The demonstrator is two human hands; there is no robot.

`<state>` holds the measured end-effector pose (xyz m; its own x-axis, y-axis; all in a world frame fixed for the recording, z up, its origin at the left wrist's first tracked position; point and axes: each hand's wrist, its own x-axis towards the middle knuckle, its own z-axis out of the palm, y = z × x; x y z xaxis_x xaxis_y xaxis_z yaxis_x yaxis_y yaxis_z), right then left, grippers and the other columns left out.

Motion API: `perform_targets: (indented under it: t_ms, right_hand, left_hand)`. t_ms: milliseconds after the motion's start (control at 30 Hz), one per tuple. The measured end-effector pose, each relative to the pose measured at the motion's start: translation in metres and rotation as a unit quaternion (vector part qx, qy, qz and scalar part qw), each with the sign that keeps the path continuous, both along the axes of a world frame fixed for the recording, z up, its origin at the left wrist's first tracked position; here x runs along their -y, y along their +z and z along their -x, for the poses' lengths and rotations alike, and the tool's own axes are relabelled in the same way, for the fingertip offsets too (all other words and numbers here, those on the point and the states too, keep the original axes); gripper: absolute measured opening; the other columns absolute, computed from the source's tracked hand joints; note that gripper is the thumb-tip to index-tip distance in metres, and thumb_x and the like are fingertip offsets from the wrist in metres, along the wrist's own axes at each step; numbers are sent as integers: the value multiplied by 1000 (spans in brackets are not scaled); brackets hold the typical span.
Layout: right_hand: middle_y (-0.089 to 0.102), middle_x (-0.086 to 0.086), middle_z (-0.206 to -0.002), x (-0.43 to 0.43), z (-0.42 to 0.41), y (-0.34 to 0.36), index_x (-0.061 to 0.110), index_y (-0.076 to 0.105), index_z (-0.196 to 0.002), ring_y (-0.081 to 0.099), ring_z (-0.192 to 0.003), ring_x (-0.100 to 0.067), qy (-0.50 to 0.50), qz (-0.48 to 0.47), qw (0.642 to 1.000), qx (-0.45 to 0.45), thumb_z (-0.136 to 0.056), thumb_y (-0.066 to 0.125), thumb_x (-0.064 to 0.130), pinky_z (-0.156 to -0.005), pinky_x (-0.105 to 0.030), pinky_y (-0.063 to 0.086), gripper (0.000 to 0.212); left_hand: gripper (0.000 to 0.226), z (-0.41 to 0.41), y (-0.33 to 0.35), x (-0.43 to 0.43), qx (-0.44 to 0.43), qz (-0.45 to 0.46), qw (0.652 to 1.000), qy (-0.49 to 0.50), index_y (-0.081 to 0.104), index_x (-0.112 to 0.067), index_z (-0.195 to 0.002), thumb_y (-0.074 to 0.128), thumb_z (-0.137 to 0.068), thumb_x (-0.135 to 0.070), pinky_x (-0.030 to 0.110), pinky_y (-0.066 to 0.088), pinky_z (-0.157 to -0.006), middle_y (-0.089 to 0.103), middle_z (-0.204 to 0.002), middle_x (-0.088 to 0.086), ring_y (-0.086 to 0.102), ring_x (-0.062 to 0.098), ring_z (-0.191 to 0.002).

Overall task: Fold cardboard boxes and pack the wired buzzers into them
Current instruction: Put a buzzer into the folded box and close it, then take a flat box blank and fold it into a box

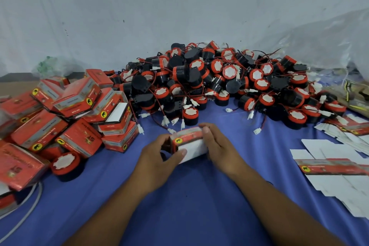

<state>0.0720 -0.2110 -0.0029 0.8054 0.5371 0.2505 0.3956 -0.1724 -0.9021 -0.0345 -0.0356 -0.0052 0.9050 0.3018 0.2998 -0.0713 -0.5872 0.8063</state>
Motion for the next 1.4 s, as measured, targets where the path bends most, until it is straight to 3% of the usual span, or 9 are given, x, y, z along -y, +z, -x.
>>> perform_targets:
  t_ms: [167,367,433,600,733,833,1000,1233,1400]
  right_hand:
    - [69,3,-91,-1,-5,-4,29,60,-107,63,-67,0,4,25,1000,1,-102,43,48,-65,-15,43,26]
    - [69,2,-85,0,-6,-3,22,65,-96,67,-79,-8,13,68,997,35,-102,53,35,-72,-23,53,18]
    - [69,4,-85,1,-6,-1,25,66,-97,65,-77,-5,13,81,996,31,-101,54,35,-68,-19,51,17]
    - [67,-1,-94,28,-30,22,11,66,-103,63,-78,-8,-113,195,968,110,-95,65,31,-72,-29,51,21]
    - [54,-15,-128,118,-69,47,10,50,-129,50,-120,-36,-314,486,815,26,-84,70,50,-94,-44,44,63]
    - [61,-16,-121,174,-76,45,3,52,-135,56,-113,-35,-312,514,789,-124,-85,72,51,-91,-45,48,71]
    - [60,-21,-129,170,-73,44,-2,45,-140,58,-114,-37,-303,530,778,-149,-87,67,57,-95,-43,48,82]
    - [46,-12,-62,136,-69,50,1,52,-68,40,-55,-24,-402,455,794,29,-87,62,7,-59,-33,38,21]
    - [69,-18,-80,132,-63,62,4,70,-96,62,-77,-36,-432,264,847,163,-93,65,22,-72,-39,47,19]
  left_hand:
    - [14,-20,37,-13,79,282,946,136,65,-20,-95,67,-92,-34,21,45,-44,69,-74,2,60,11,-52]
    - [29,-62,141,-66,247,690,679,46,56,-3,-124,59,-99,-17,26,60,-68,66,-120,21,71,27,-103]
    - [33,-69,164,-78,275,705,651,60,57,0,-124,65,-95,-14,34,62,-77,54,-128,27,65,33,-111]
    - [23,-67,123,-47,151,576,801,69,57,1,-118,59,-98,-11,30,61,-77,65,-110,19,72,27,-95]
    - [15,-54,48,-12,26,424,903,57,68,-3,-101,60,-98,-15,28,57,-64,74,-90,12,73,23,-78]
    - [13,-47,10,-2,-21,395,915,79,70,-3,-97,60,-97,-12,27,55,-61,72,-86,12,70,19,-70]
    - [14,-41,2,-6,-9,382,922,65,70,-3,-97,58,-98,-8,29,54,-65,71,-85,14,68,23,-73]
    - [14,-31,-2,0,-4,296,955,29,69,-15,-98,56,-100,-11,25,57,-70,72,-84,0,69,18,-77]
    - [11,-28,-2,7,-1,209,978,-4,66,-24,-106,58,-99,-20,21,55,-70,70,-90,-5,68,7,-75]
